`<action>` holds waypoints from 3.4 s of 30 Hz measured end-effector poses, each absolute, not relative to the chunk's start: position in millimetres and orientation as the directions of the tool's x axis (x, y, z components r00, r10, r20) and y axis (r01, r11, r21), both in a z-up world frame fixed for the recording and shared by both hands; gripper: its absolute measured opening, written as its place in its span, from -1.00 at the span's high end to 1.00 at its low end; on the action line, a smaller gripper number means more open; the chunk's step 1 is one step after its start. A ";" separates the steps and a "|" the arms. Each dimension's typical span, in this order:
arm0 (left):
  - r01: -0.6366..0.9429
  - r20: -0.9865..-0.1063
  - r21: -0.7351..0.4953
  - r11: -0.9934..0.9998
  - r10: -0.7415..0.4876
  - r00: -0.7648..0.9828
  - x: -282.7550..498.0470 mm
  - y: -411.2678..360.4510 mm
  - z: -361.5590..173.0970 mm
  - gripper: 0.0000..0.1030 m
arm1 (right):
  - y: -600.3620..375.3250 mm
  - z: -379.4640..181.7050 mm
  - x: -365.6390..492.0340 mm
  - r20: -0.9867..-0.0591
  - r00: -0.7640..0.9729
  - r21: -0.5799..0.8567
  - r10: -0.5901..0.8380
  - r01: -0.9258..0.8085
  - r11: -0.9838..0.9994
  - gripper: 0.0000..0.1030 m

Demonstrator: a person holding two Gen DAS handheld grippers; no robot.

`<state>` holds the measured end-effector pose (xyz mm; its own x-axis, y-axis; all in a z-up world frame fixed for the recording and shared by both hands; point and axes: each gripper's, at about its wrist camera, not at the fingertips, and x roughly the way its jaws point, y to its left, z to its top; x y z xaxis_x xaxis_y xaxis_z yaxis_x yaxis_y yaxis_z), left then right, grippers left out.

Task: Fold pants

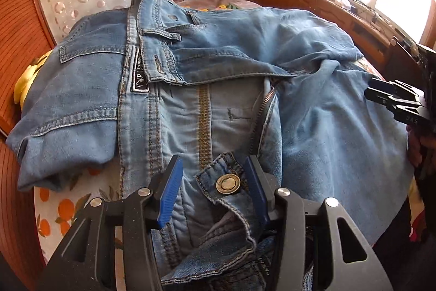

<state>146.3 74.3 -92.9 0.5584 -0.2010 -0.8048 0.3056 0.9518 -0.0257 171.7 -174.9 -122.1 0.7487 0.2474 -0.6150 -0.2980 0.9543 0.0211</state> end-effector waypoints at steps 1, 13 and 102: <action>0.296 -0.804 -0.031 0.955 -0.200 0.560 145.6 74.2 -93.2 0.06 | -174.6 -122.2 172.2 -0.616 0.748 0.021 0.248 -0.299 0.954 -0.11; 0.308 -0.781 -0.117 0.944 -0.279 0.558 119.0 73.8 -99.9 0.06 | -174.6 -124.1 171.2 -0.622 0.743 0.023 0.247 -0.298 0.954 -0.11; 0.296 -0.653 -0.042 0.954 -0.251 0.715 153.7 19.9 -86.7 -0.49 | -325.5 -101.5 134.1 -0.654 0.751 0.041 0.094 -0.088 0.995 -0.11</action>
